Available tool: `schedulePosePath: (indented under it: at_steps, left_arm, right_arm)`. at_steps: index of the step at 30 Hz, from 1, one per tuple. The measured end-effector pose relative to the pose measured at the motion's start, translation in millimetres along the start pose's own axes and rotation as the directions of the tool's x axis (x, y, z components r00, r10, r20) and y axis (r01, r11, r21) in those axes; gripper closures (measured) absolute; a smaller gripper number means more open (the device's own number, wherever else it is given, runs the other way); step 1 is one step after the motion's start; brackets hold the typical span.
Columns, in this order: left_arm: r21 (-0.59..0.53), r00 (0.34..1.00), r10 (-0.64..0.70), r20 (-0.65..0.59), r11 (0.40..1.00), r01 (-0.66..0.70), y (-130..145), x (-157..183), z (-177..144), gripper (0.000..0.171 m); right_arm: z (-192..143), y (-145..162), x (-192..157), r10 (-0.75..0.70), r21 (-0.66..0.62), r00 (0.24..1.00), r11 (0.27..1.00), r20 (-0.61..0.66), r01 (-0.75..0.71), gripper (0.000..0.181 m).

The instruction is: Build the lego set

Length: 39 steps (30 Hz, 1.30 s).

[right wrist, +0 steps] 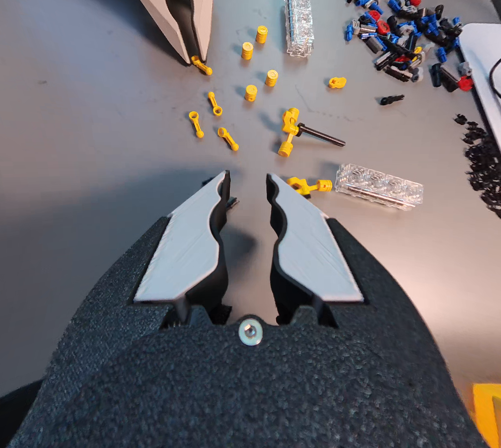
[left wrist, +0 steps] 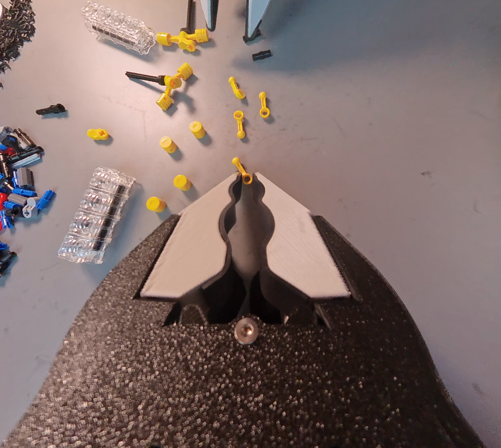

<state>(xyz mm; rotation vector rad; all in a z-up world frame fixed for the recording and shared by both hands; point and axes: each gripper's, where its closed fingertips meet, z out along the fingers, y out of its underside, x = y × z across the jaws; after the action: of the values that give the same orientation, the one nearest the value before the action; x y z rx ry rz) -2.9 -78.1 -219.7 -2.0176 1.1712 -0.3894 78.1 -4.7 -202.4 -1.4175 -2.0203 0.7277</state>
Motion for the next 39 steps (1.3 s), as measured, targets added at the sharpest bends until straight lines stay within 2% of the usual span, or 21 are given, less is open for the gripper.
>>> schedulePosePath:
  at_steps: [4,8,14,22,28,39]
  left_arm:
    - [0.009,1.000,-0.003,0.005,1.000,0.003,-0.3,-1.8,0.3,0.162]
    - [0.011,1.000,-0.012,0.007,1.000,0.012,-0.3,-3.2,0.3,0.159]
    - [0.006,1.000,-0.009,0.008,1.000,0.009,0.0,-3.0,0.2,0.164]
    - [0.008,1.000,-0.008,0.002,1.000,0.008,0.7,-2.7,-0.8,0.164]
    - [0.005,1.000,-0.001,0.013,1.000,0.001,1.6,-4.0,-1.7,0.164]
    - [0.016,1.000,-0.008,0.015,1.000,0.008,1.0,-4.5,-0.9,0.164]
  right_arm:
    - [-10.1,3.1,26.3,0.025,0.011,0.994,1.000,-0.107,-0.024,0.155]
    - [-15.5,18.7,41.9,0.055,-0.029,0.990,0.998,-0.134,-0.059,0.155]
    - [-19.5,26.4,8.1,0.099,-0.043,0.995,0.994,0.033,-0.098,0.155]
    - [-6.2,13.7,-0.8,0.080,-0.019,0.994,0.997,0.078,-0.079,0.156]
    - [-2.7,21.0,-13.6,0.070,-0.078,0.991,0.995,0.110,-0.061,0.156]
    - [-3.4,24.6,-15.3,0.063,-0.088,0.994,0.995,0.094,-0.055,0.173]
